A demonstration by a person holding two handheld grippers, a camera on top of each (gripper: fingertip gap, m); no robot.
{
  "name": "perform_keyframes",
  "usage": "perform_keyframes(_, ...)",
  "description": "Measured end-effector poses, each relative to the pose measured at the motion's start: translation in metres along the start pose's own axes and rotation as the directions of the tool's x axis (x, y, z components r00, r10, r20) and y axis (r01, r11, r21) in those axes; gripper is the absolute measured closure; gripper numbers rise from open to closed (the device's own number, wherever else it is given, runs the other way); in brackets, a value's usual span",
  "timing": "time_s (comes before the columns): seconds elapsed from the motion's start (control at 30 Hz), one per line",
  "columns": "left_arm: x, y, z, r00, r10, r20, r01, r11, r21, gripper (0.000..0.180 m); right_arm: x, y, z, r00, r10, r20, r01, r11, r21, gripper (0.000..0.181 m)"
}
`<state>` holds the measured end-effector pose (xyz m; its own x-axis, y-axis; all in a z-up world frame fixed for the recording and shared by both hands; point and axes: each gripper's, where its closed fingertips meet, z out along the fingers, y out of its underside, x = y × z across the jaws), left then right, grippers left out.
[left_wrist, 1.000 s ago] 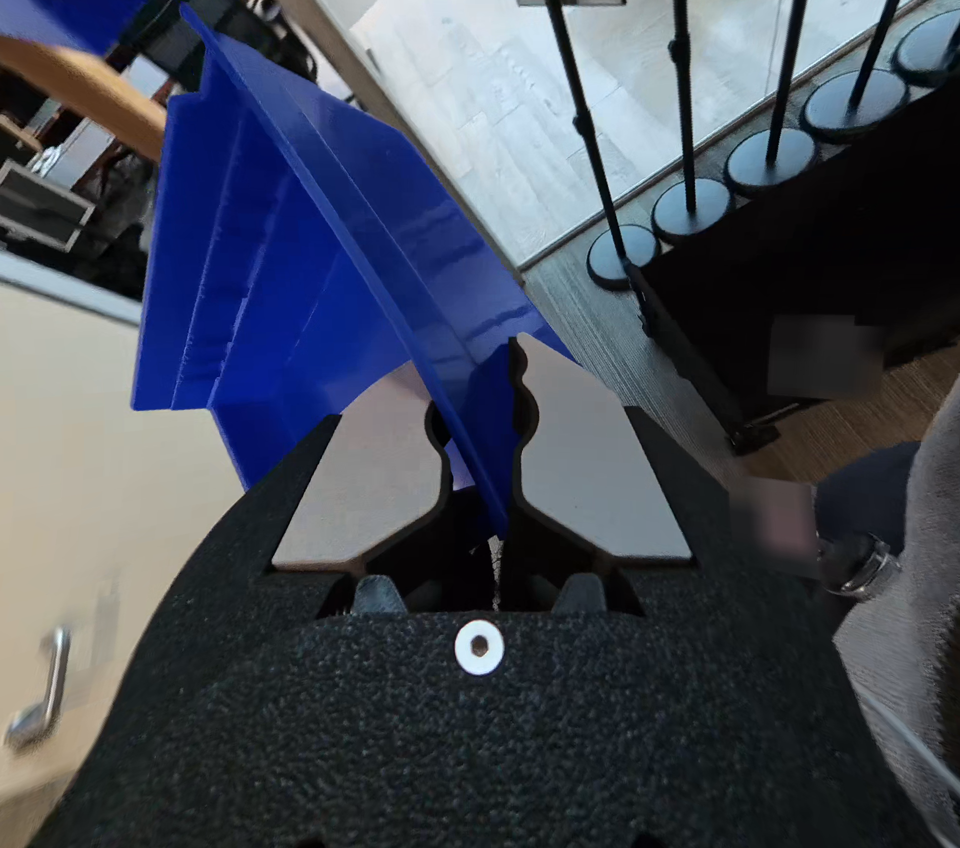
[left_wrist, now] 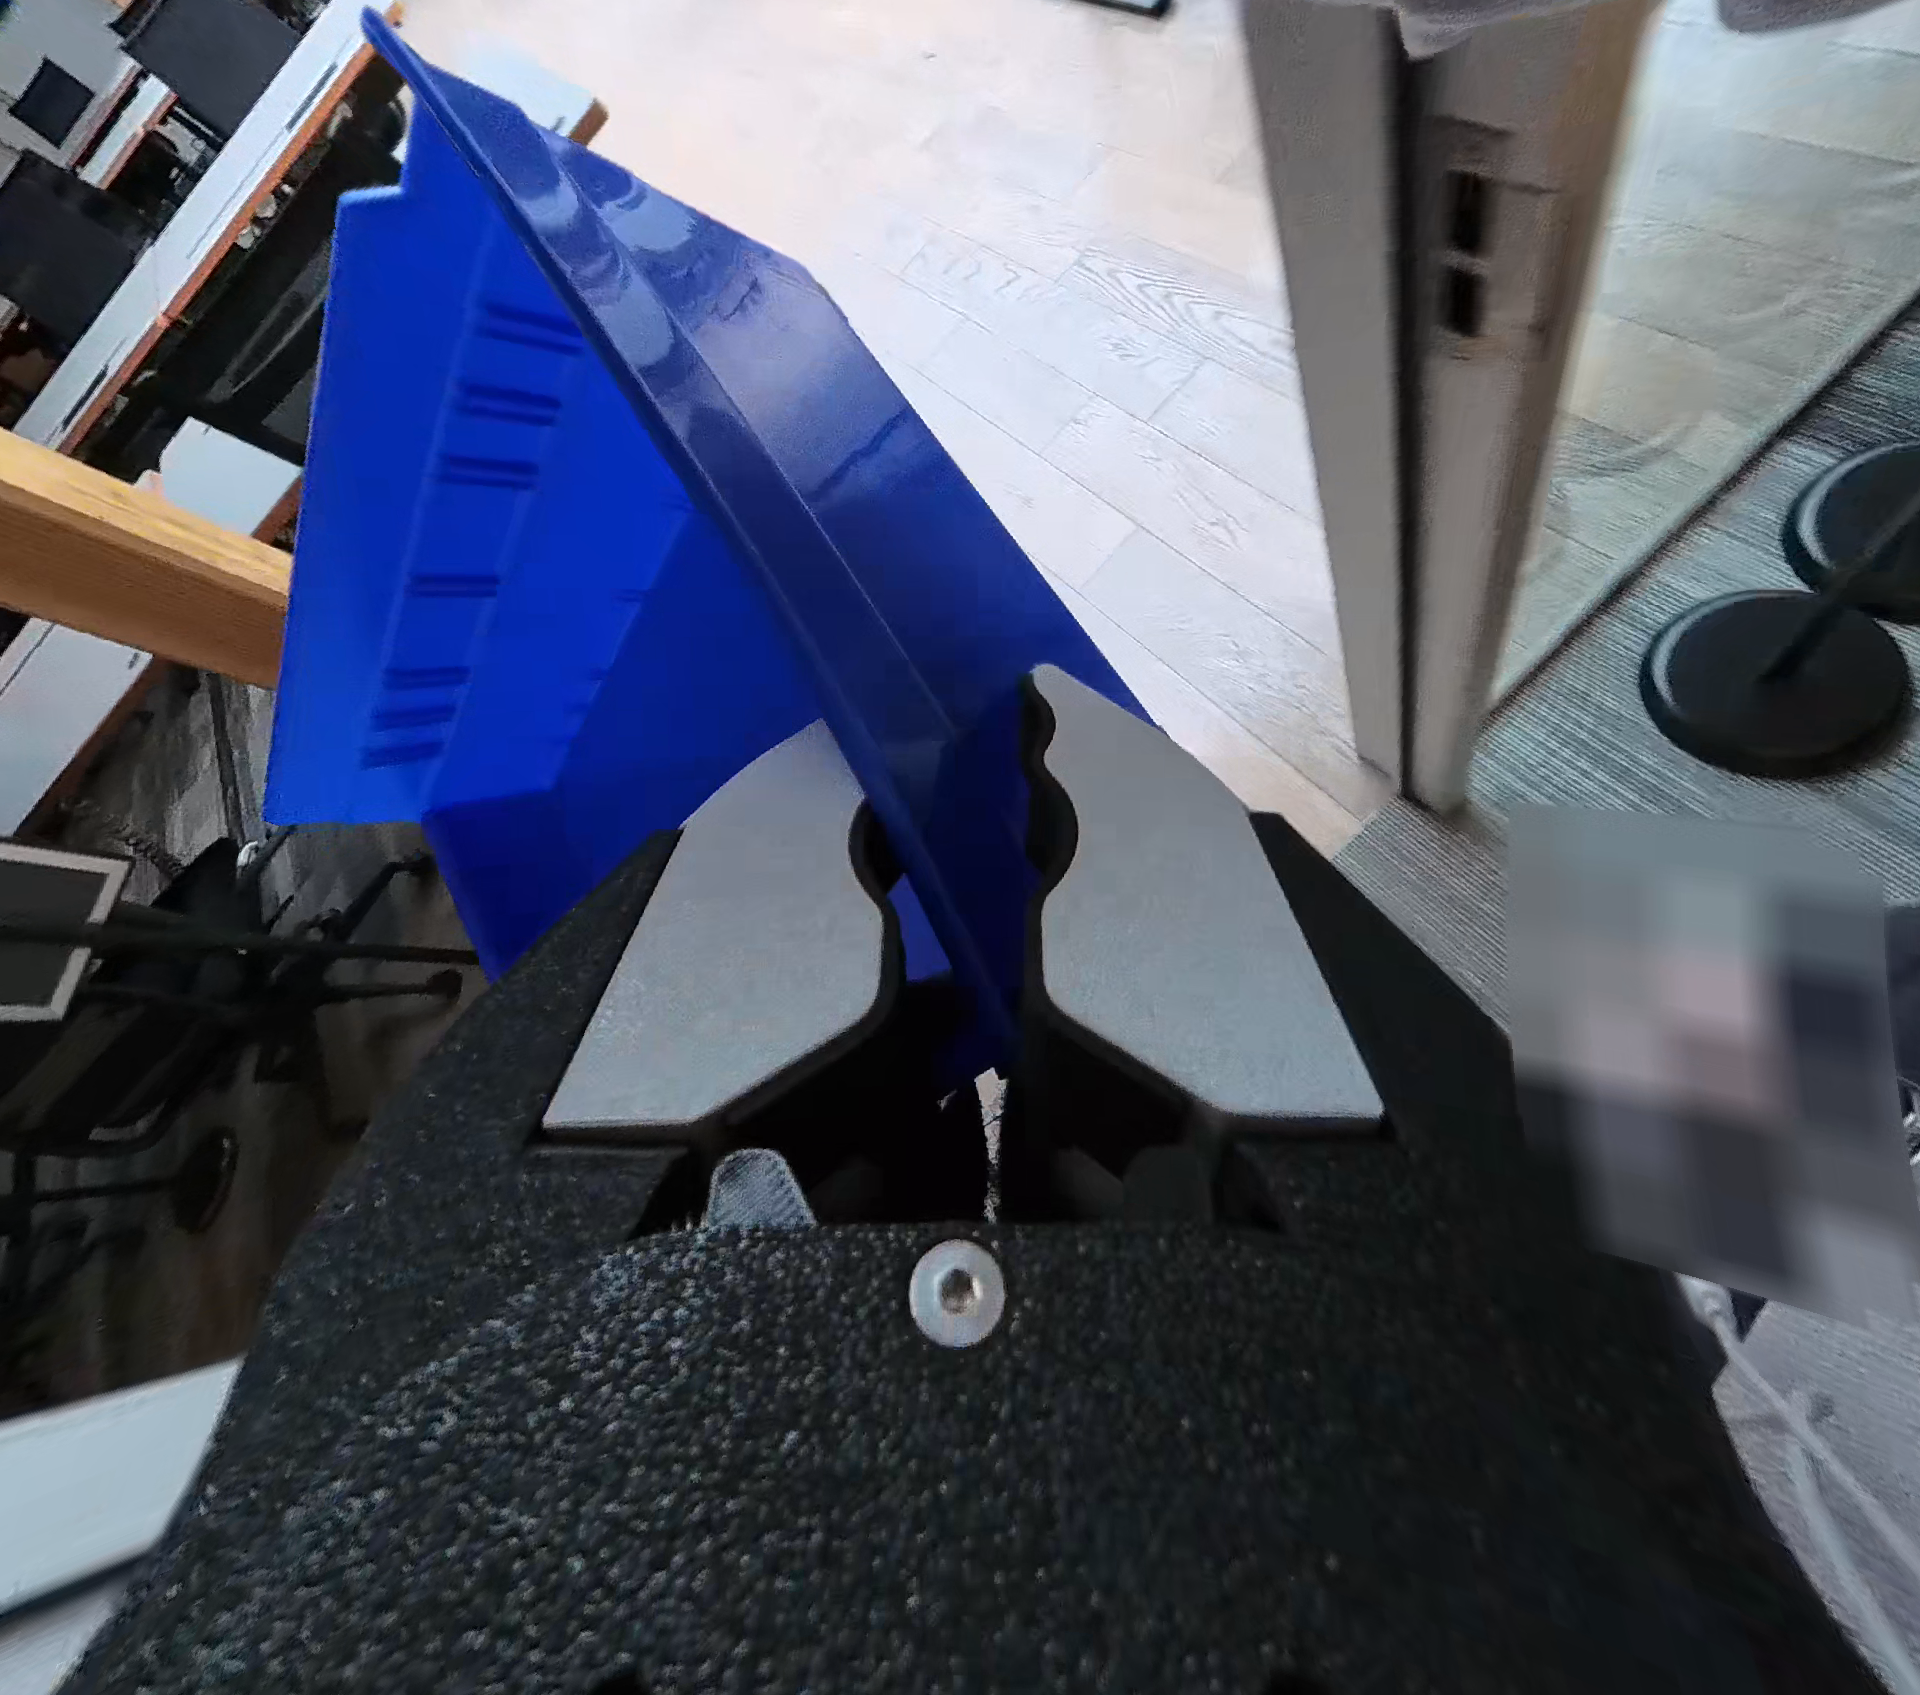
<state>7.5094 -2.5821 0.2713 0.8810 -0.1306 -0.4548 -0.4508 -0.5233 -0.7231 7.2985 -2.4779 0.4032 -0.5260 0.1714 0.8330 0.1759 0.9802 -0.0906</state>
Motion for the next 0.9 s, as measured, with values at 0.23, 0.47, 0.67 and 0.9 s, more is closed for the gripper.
perform_keyframes(0.23,-0.155,0.019,0.114,1.0,0.02,-0.022,-0.019,0.998,0.053,0.163,0.098,0.042,0.143,0.994,-0.109,0.004,0.109,0.994,0.02,0.151)
perform_keyframes(0.47,-0.309,0.04,0.191,0.998,0.055,0.001,-0.055,0.998,0.042,0.163,0.19,0.081,0.268,0.987,-0.16,0.032,0.16,0.987,0.026,0.151)
perform_keyframes(0.67,-0.45,0.094,0.258,0.998,-0.051,0.043,0.05,0.999,0.019,0.163,0.268,0.094,0.411,0.974,-0.223,0.042,0.22,0.973,0.067,0.151)
perform_keyframes(0.9,-0.644,0.17,0.315,0.97,-0.142,0.195,0.163,0.982,-0.093,0.163,0.376,0.053,0.592,0.933,-0.36,0.011,0.348,0.91,0.224,0.15)
